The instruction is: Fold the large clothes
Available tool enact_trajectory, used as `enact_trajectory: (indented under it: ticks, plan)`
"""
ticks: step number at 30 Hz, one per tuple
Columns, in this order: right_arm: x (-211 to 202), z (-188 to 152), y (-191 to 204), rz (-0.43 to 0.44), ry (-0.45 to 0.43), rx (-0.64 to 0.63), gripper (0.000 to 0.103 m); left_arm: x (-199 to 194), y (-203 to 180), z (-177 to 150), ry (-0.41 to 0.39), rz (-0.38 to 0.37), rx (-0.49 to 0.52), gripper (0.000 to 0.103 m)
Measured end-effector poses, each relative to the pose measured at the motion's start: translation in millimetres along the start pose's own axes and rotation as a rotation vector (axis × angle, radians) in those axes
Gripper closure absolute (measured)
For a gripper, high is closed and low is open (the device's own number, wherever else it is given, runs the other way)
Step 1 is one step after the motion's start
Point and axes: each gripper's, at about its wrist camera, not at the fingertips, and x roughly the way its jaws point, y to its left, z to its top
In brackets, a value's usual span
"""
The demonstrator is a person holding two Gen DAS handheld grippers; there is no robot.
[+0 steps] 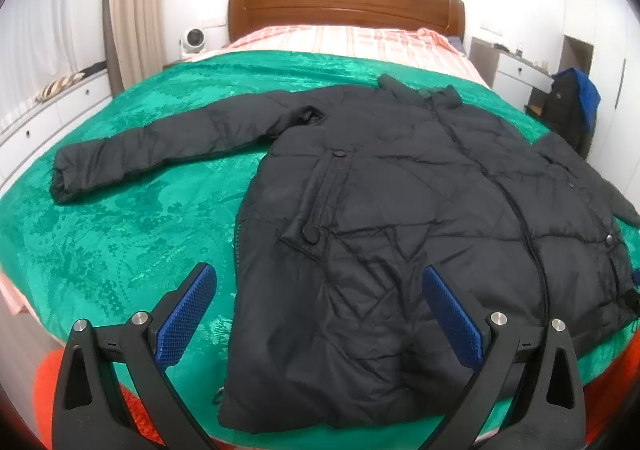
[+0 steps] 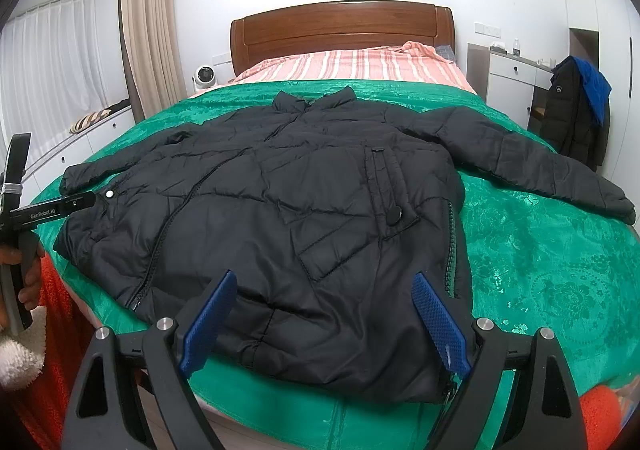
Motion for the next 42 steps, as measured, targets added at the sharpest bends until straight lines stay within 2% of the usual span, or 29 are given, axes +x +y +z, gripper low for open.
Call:
enact_trajectory:
  ticks: [42]
  plan:
    - [-0.5, 1.0, -1.6, 0.001, -0.006, 0.006, 0.014, -4.1, 2.1, 1.6, -0.016, 0.041, 0.001, 0.001]
